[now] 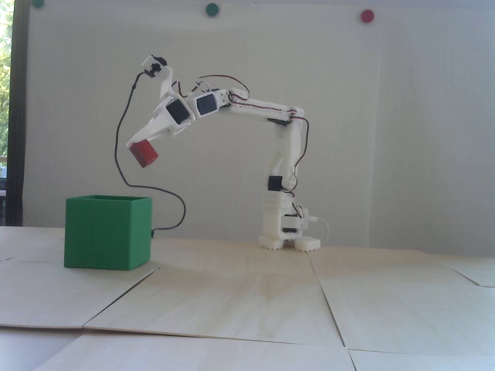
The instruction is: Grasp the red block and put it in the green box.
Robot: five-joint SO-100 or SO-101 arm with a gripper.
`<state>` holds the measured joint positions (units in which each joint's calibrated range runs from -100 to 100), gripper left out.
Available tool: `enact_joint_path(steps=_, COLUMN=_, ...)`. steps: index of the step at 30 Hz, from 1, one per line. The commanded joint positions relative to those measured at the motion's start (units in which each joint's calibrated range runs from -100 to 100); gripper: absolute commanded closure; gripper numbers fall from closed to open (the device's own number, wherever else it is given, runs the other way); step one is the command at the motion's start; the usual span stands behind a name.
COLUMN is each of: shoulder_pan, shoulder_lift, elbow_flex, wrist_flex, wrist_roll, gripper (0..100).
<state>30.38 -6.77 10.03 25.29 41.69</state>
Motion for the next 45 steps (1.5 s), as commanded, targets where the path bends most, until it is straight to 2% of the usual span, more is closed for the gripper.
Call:
enact_joint_path(steps=1, shoulder_pan=1.35, shoulder_lift=-6.14, elbow_flex=-0.98, wrist_flex=-0.08, wrist_roll=0.22, gripper=98)
enact_joint_path(steps=9, shoulder_pan=5.69, shoulder_lift=1.04, elbow_flex=-12.95, wrist_flex=7.26, wrist_roll=0.06, gripper=98)
enact_joint_path(steps=15, shoulder_pan=6.25, shoulder_lift=4.44, elbow_flex=-17.57, wrist_flex=7.34, wrist_roll=-0.20, gripper=98)
enact_joint_path(steps=27, shoulder_pan=-0.26, shoulder_lift=4.44, elbow_flex=-18.19, wrist_flex=7.00, wrist_roll=-0.31, gripper=98)
enact_joint_path(steps=35, shoulder_pan=-2.11, shoulder_lift=5.15, elbow_flex=-17.84, wrist_flex=-1.26, wrist_roll=-0.31, gripper=98)
enact_joint_path(steps=45, shoulder_pan=1.75, shoulder_lift=5.23, elbow_flex=-18.19, wrist_flex=-2.44, wrist_roll=-0.31, gripper=98)
